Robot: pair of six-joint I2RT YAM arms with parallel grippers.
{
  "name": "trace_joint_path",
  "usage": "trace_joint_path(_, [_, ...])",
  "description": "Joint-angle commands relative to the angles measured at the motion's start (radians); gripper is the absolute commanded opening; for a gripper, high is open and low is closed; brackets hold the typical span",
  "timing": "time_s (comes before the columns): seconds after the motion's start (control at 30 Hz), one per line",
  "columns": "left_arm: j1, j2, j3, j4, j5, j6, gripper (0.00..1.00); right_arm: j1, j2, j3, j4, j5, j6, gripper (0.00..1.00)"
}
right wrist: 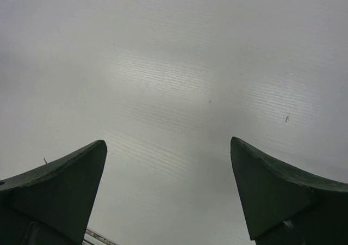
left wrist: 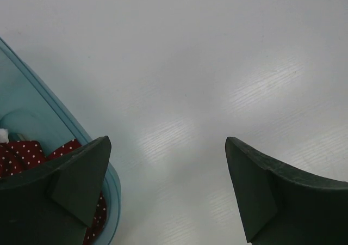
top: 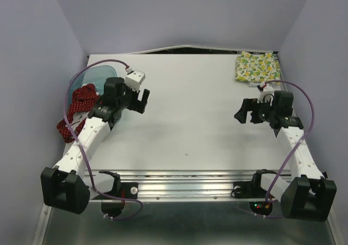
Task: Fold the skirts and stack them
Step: Grab the skirt from the pile
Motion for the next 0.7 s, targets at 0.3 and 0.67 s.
trace_joint_path(0.3, [0.086,0.077,0.257,-0.203,0.077,0.043,0.99,0.005,-0.010,0.000,0.046,0.017,0.002,1.00])
trace_joint_path(0.67, [0.392,0.252,0.471,-0.507,0.045,0.313,0.98,0.005,0.010,0.006,0.041,0.023,-0.001,1.00])
